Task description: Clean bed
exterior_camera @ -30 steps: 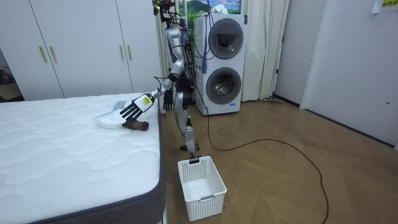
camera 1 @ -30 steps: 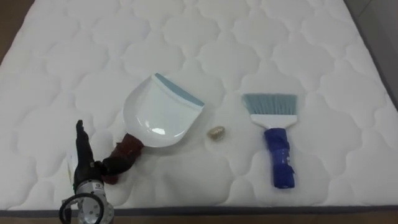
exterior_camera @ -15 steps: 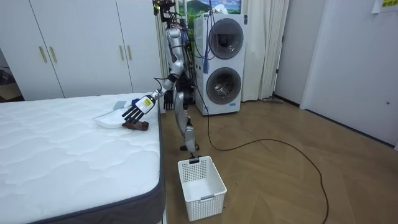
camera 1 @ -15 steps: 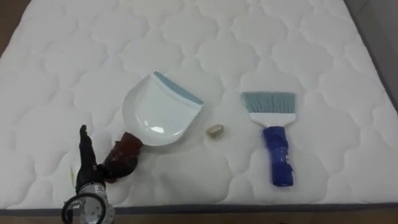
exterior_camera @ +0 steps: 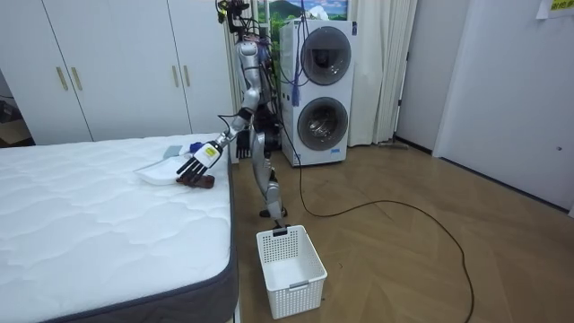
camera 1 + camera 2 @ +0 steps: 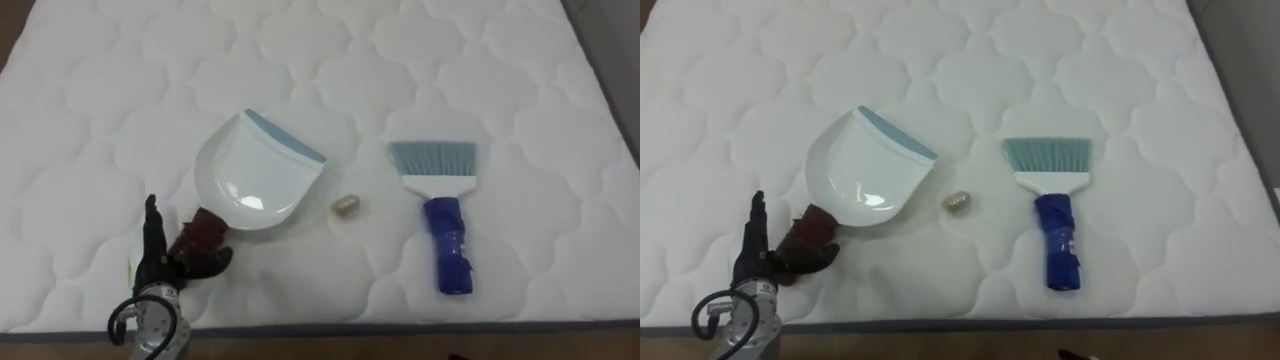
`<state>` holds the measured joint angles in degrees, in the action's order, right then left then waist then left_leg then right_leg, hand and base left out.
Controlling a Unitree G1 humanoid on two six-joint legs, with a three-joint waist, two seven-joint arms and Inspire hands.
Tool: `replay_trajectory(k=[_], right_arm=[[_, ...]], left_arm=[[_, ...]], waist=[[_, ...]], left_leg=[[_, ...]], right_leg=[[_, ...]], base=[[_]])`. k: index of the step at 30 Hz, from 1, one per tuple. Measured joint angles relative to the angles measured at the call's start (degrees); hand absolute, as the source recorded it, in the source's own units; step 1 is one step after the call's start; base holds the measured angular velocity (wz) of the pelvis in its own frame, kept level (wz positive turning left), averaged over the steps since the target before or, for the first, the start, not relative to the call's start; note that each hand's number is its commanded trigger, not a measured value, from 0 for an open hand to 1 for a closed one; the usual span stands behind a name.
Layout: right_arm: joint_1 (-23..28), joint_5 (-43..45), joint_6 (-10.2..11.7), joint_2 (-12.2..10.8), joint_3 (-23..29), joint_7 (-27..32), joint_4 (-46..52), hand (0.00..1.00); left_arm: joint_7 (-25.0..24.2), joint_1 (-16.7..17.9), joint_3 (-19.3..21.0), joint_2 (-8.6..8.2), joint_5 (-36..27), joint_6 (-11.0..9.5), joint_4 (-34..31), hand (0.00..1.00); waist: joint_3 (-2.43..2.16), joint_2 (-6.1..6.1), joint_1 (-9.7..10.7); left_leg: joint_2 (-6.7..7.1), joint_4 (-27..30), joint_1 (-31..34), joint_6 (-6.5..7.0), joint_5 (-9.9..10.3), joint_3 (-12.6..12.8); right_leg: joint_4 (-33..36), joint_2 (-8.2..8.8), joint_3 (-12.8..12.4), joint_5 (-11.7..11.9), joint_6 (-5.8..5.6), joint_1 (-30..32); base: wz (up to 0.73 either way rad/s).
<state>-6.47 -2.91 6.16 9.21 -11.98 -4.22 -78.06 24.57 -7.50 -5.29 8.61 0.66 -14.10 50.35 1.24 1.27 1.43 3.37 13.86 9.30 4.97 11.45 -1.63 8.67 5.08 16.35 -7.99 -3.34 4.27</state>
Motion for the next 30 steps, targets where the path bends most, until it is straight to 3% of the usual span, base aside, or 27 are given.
replay_trajectory(k=[2, 9, 15, 30], right_arm=[[-0.4, -1.0, 0.0, 0.0, -1.0, 0.1, 0.0, 0.0], [-0.8, -1.3, 0.0, 0.0, -2.6, 0.3, 0.0, 0.0], [-0.8, -1.3, 0.0, 0.0, -2.6, 0.4, -0.1, 0.0], [-1.3, -1.3, 0.0, 0.0, -2.7, 1.4, -0.1, 0.0]], left_arm=[[-0.1, -0.2, -0.7, -0.12, 0.0, 0.0, 0.8, 0.0], [-0.3, -1.8, -1.7, -0.16, 0.0, -0.1, 3.4, 0.0], [-1.4, -3.1, -1.8, -0.2, 0.0, -0.1, 5.9, 0.0], [-1.2, -4.0, -1.7, -0.06, 0.2, 0.0, 6.3, 0.0]], waist=[[0.2, 0.06, 0.1], [0.24, 0.1, 0.0], [0.69, 0.03, 0.2], [0.76, -0.02, 0.4]], left_leg=[[0.03, 0.0, 0.2, 0.0, 0.0, 0.0], [0.04, -0.1, 0.6, 0.0, 0.0, 0.3], [0.01, -0.1, 0.9, 0.0, 0.0, 0.7], [-0.05, 0.7, 3.5, 0.01, 0.0, 1.2]], right_leg=[[0.0, 0.0, 0.0, 0.0, 0.0, 0.0], [0.1, -0.02, -0.8, 0.0, 0.0, 0.7], [0.0, -0.09, -2.2, 0.0, 0.0, 1.2], [0.2, -0.07, -2.3, 0.0, 0.0, 3.7]], base=[[0.05], [-0.01], [-0.04], [-0.01]])
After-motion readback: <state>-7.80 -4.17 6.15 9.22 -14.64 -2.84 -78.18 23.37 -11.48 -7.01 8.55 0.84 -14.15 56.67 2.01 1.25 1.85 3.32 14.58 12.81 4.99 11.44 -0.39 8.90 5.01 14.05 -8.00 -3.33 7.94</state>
